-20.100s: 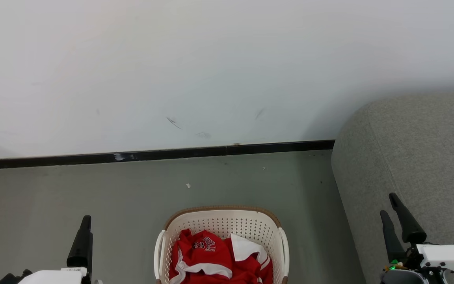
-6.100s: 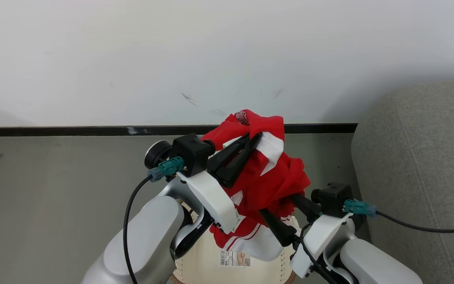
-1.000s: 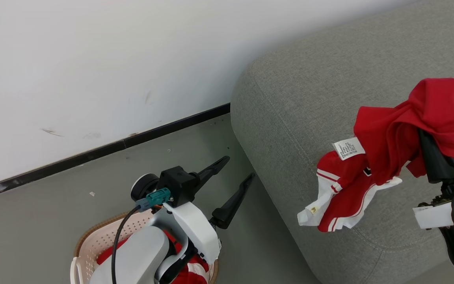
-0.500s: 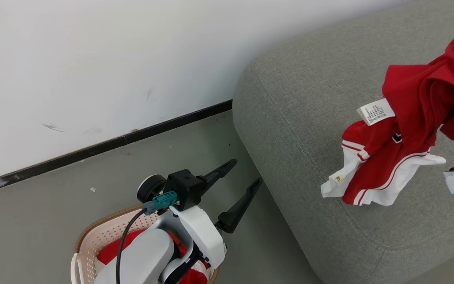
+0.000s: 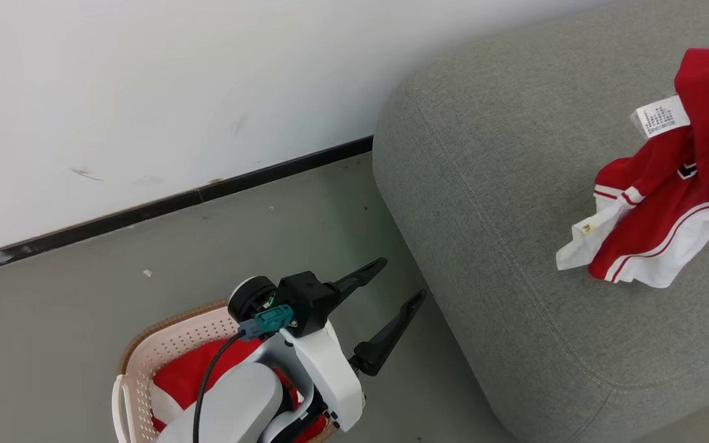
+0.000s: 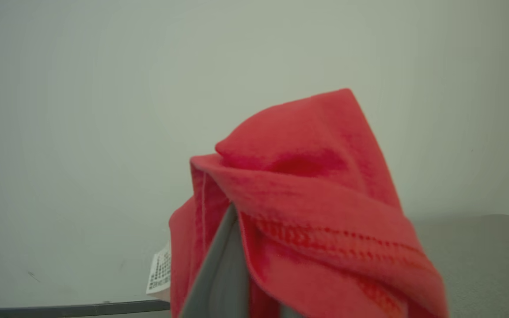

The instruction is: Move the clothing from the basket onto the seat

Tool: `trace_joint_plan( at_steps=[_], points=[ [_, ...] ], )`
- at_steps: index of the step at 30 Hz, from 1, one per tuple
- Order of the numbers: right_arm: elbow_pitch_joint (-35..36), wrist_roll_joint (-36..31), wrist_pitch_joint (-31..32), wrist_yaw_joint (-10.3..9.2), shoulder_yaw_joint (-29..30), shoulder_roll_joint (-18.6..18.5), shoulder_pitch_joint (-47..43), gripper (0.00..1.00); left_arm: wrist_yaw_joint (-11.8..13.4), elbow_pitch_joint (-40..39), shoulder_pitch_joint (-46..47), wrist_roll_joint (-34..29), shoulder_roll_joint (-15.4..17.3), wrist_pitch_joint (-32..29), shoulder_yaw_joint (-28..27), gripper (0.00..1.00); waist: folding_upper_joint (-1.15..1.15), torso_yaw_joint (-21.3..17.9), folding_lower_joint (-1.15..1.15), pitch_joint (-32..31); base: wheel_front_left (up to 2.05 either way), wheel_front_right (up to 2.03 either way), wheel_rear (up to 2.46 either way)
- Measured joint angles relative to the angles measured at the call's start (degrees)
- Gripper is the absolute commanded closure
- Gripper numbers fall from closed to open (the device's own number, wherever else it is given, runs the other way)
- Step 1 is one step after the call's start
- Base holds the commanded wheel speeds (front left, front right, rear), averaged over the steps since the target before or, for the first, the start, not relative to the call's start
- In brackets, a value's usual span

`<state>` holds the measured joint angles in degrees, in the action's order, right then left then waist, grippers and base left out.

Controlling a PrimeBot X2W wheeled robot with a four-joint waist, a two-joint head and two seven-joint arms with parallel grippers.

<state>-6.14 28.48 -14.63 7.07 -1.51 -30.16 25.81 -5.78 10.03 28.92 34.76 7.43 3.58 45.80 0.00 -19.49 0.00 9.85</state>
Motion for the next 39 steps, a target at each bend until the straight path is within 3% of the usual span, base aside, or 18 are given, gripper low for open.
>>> trace_joint_plan(
  at_steps=[18, 38, 39],
  points=[
    [-9.7, 2.3, 0.85, 0.0, -3.71, -5.5, 10.46, 1.0, -0.19, -2.08, 0.12, -0.6, 0.71, -2.23, 1.26, 0.0, 0.0, 2.03, 0.0, 5.46, 0.0, 0.0, 0.0],
    [-22.28, 8.68, 1.14, 0.01, -11.02, -0.42, 4.73, 1.0, -0.48, -4.42, 3.98, -2.16, 3.0, -3.53, 1.08, 0.0, 0.0, 2.5, 0.0, 11.92, 0.0, 0.0, 0.0],
    [-22.82, 9.01, 1.58, 0.01, -11.35, -0.24, 4.74, 0.94, -0.48, -4.43, 4.19, -2.16, 3.22, -3.54, 1.08, 0.0, 0.0, 2.38, 0.0, 12.11, 0.0, 0.0, 0.0]
  ],
)
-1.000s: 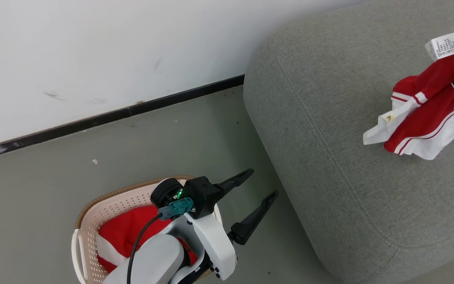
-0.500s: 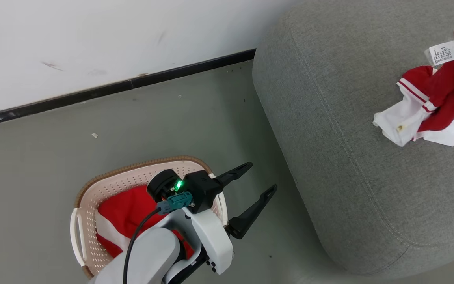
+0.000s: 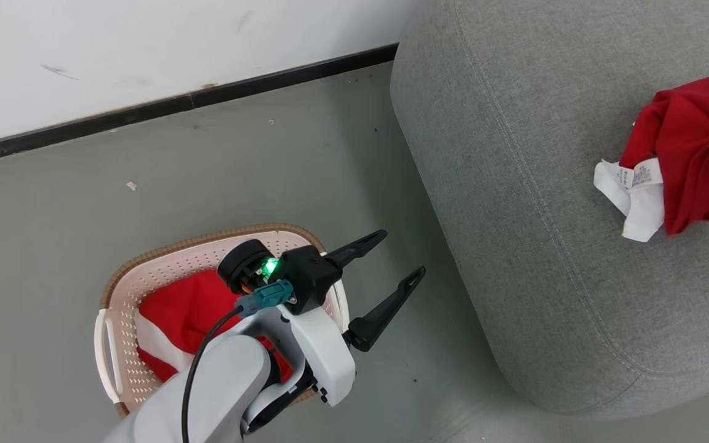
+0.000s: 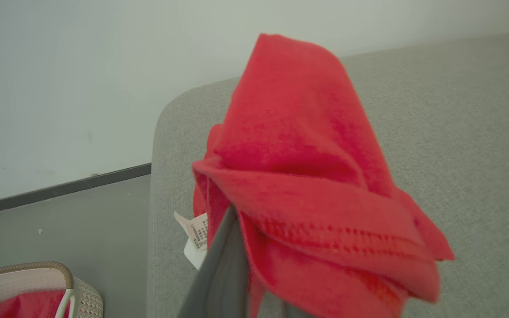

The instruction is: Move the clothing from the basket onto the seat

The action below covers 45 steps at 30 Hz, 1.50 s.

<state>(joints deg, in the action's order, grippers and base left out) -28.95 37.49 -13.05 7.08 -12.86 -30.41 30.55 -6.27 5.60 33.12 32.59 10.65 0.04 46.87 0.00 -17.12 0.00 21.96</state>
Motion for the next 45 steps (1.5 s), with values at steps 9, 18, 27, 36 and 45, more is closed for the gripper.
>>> trace_joint_plan(
  at_steps=[9, 18, 27, 36, 45],
  points=[
    [-4.6, 2.99, 5.21, 0.0, -2.98, 0.15, 0.56, 0.0, -0.01, -0.09, 0.54, 0.01, 0.52, 0.02, -0.27, 0.0, 0.0, -1.31, 0.0, 0.59, 0.0, 0.0, 0.0],
    [-7.11, 4.36, 10.11, 0.0, -5.3, -1.42, 3.21, 0.0, -0.2, 0.33, 0.53, 0.13, 0.49, 0.64, -0.35, 0.0, 0.0, -1.79, 0.0, -0.74, 0.0, 0.0, 0.0],
    [-7.98, 6.57, 13.73, 0.0, -8.75, -2.11, 2.46, 0.0, -0.2, 1.24, 0.49, 0.65, 0.51, 1.64, -0.8, 0.0, 0.0, -1.9, 0.0, -2.78, 0.0, 0.0, 0.0],
    [-6.45, 9.25, 17.16, 0.0, -10.89, -5.5, -2.25, 0.0, -0.18, 2.77, 0.15, 1.2, 0.53, 3.16, -1.74, 0.0, 0.0, -1.92, 0.0, -5.68, 0.0, 0.0, 0.0],
    [-0.92, 11.6, 17.09, 0.0, -11.24, -7.39, -3.92, 0.0, 0.07, 3.64, -1.2, 2.3, 0.21, 4.76, -2.52, 0.0, 0.0, -1.73, 0.0, -8.52, 0.0, 0.0, 0.0]
  ],
)
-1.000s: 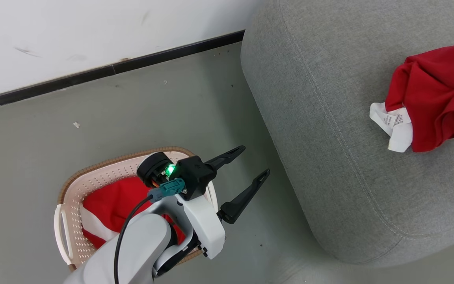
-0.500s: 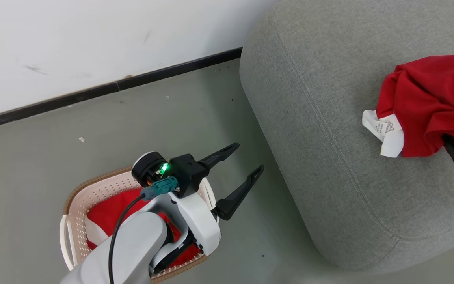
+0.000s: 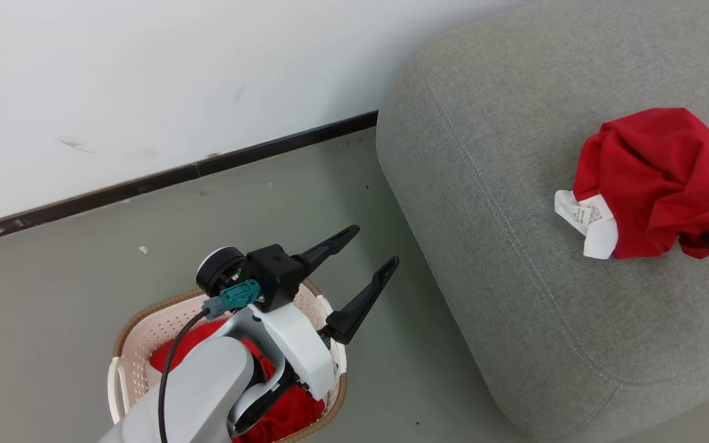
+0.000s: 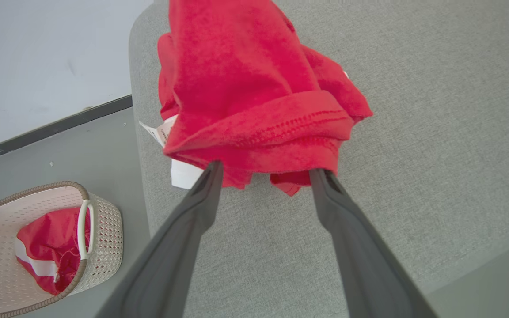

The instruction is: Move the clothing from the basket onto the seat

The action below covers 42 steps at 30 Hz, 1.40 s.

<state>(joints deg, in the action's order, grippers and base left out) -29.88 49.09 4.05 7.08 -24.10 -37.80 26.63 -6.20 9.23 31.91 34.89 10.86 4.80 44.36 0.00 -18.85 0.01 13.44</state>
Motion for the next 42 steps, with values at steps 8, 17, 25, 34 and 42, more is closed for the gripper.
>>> trace_joint_plan(
  at_steps=[8, 17, 25, 34, 42],
  points=[
    [7.08, 1.56, -1.89, 0.0, -1.38, -0.77, -0.76, 0.0, 0.53, 0.67, -1.29, 0.85, -0.07, 1.46, -1.31, 0.0, 0.0, 0.87, 0.0, -2.46, 0.0, 0.0, 0.0],
    [12.33, 2.01, -5.45, 0.0, -2.24, -1.53, -0.74, 0.0, 1.57, 0.99, -2.73, 1.38, -0.05, 2.92, -2.42, 0.0, 0.0, 2.54, 0.0, -4.66, 0.0, 0.0, 0.0],
    [15.81, 3.01, -10.17, -0.01, -1.71, -0.69, -1.15, 0.0, 3.08, 1.15, -4.59, 1.9, 0.26, 3.92, -3.76, 0.0, 0.0, 4.97, 0.0, -6.47, 0.0, 0.0, 0.0],
    [17.28, -0.27, -16.61, -0.01, -1.15, 0.32, -2.21, 0.0, 5.32, 1.16, -6.61, 2.48, 1.64, 5.49, -6.8, 0.0, 0.0, 8.3, 0.0, -7.83, 0.0, 0.0, 0.0],
    [17.62, -2.7, -17.69, -0.01, 0.24, 3.41, -4.26, 0.0, 8.03, 1.29, -9.21, 2.83, 3.64, 6.93, -9.89, 0.0, 0.0, 11.47, 0.0, -8.76, 0.0, 0.0, 0.0]
  ],
)
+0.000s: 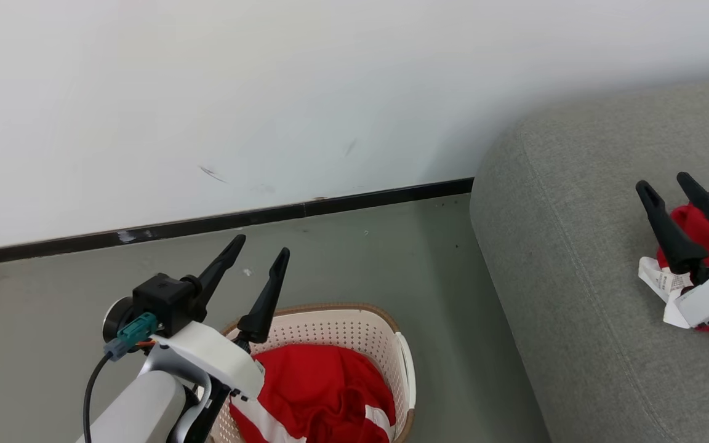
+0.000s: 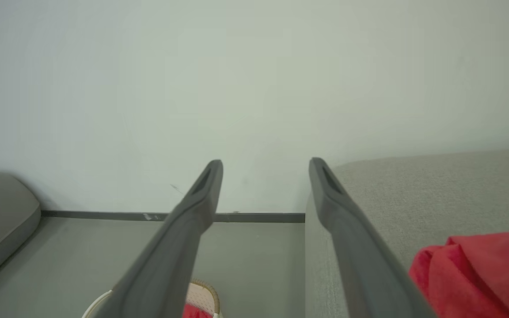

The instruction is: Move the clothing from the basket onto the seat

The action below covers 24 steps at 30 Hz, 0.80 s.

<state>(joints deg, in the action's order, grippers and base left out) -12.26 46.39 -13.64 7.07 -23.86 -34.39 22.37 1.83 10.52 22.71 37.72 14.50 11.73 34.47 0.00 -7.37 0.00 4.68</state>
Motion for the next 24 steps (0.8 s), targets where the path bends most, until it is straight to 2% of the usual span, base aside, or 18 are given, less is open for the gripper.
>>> trace_joint_plan(
  at_steps=[10, 19, 24],
  points=[
    [-0.2, -6.9, -0.55, 0.0, 3.92, 2.64, -0.86, 0.0, 2.85, 0.27, -2.51, -0.86, 1.96, 1.09, -2.66, 0.0, 0.0, 3.98, 0.0, -1.03, 0.0, 0.0, 0.0],
    [0.67, -11.0, -0.56, 0.0, 8.58, 8.13, -5.6, 0.0, 4.66, 0.35, -6.36, -0.18, 2.04, 1.99, -6.12, 0.0, 0.0, 7.53, 0.0, -2.07, 0.0, 0.0, 0.0],
    [0.86, -13.62, -0.55, 0.0, 10.32, 9.98, -8.5, 0.0, 5.36, 0.11, -7.23, 0.09, 2.12, 2.29, -7.19, 0.0, 0.0, 9.06, 0.0, -2.46, 0.0, 0.0, 0.0]
  ],
)
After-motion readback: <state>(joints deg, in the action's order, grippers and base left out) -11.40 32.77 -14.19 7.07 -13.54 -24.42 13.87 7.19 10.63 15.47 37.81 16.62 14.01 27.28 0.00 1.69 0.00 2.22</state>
